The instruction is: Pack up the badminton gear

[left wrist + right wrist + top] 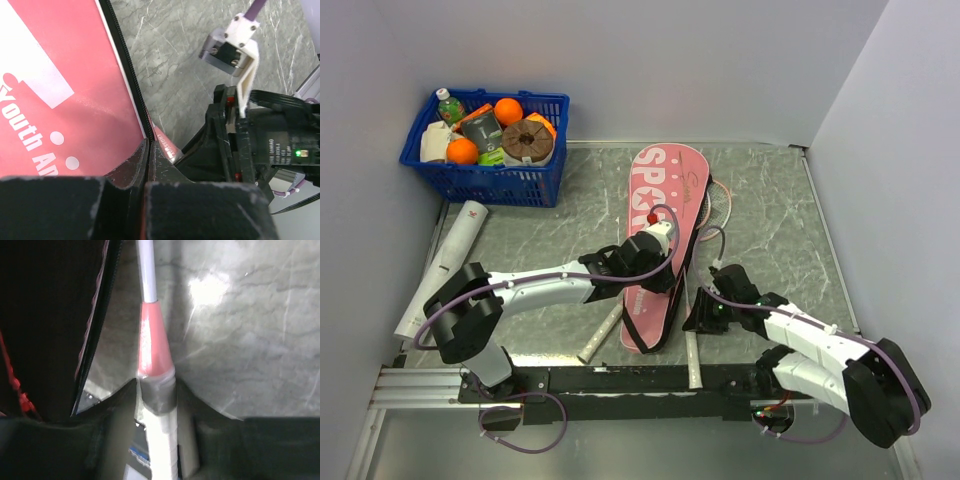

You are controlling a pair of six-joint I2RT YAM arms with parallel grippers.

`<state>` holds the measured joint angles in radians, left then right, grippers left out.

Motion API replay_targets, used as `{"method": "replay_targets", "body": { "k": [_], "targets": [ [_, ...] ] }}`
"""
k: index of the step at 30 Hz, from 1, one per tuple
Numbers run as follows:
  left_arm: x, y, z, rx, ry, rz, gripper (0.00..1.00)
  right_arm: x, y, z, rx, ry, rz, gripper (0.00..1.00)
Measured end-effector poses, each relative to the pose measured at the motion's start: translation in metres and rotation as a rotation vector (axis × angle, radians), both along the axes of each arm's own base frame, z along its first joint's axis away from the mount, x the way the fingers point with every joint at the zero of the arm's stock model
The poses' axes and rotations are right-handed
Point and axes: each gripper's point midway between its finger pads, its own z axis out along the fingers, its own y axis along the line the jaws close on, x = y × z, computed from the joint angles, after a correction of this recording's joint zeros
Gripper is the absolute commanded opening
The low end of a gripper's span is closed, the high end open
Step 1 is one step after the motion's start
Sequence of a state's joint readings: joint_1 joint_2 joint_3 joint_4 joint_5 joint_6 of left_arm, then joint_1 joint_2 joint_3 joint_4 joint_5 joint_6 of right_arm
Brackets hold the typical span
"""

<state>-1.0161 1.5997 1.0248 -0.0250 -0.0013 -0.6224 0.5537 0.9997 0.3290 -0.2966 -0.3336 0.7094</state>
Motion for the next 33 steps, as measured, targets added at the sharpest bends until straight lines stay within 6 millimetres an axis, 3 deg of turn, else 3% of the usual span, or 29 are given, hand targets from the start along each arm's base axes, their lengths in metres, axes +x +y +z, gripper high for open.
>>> {"method": "replay_targets", "body": {
  "k": [1, 3, 10, 23, 29, 33],
  "targets": [
    [0.0, 0.0, 0.0, -0.001, 0.001, -0.002, 0.01, 0.001, 0.001, -0.001, 0.002, 0.0, 0.0, 0.1],
    [0.0, 0.0, 0.0, -0.004, 0.001, -0.003, 0.01, 0.002, 0.004, -0.002, 0.013, 0.002, 0.002, 0.0],
    [-0.004, 0.003, -0.01, 0.006, 0.011, -0.01, 0.01, 0.013, 0.009, 0.0, 0.005, 0.001, 0.005, 0.0],
    [-0.029, 0.008, -0.015, 0.013, 0.028, -0.061, 0.01, 0.061, 0.029, 0.02, 0.008, -0.076, 0.041, 0.0],
    [-0.03, 0.01, -0.015, 0.006, 0.022, -0.058, 0.01, 0.077, 0.034, 0.029, 0.043, -0.093, 0.041, 0.0],
    [-0.028, 0.013, -0.017, 0.01, 0.017, -0.047, 0.01, 0.081, 0.039, 0.033, 0.062, -0.092, 0.051, 0.28]
  ]
}}
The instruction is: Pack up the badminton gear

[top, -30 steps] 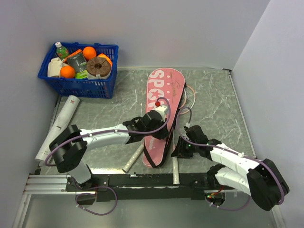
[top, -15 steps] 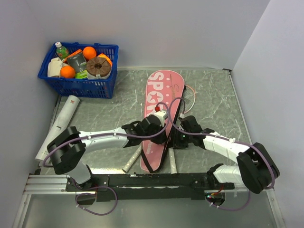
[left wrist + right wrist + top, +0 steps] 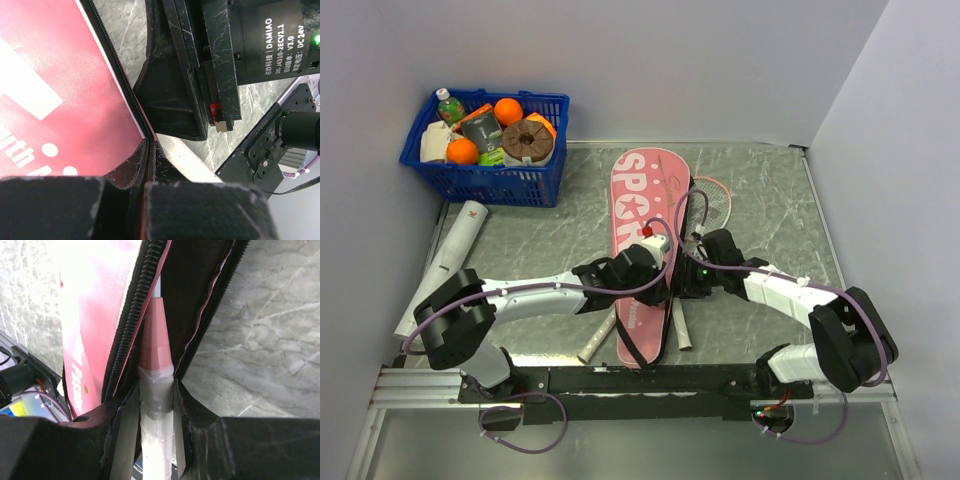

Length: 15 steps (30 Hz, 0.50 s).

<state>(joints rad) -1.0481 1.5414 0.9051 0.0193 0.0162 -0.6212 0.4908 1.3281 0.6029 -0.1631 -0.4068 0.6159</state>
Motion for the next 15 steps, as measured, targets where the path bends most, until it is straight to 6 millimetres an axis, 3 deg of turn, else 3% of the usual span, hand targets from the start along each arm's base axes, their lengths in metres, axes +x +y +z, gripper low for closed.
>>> {"method": "replay_targets", "body": {
  "k": [6, 15],
  "targets": [
    [0.002, 0.002, -0.001, 0.008, -0.01, 0.008, 0.01, 0.001, 0.001, 0.001, 0.008, -0.01, 0.005, 0.5],
    [0.0, 0.013, 0.002, 0.045, -0.025, -0.003, 0.01, 0.003, -0.002, 0.019, 0.029, -0.092, 0.003, 0.56]
  ]
}}
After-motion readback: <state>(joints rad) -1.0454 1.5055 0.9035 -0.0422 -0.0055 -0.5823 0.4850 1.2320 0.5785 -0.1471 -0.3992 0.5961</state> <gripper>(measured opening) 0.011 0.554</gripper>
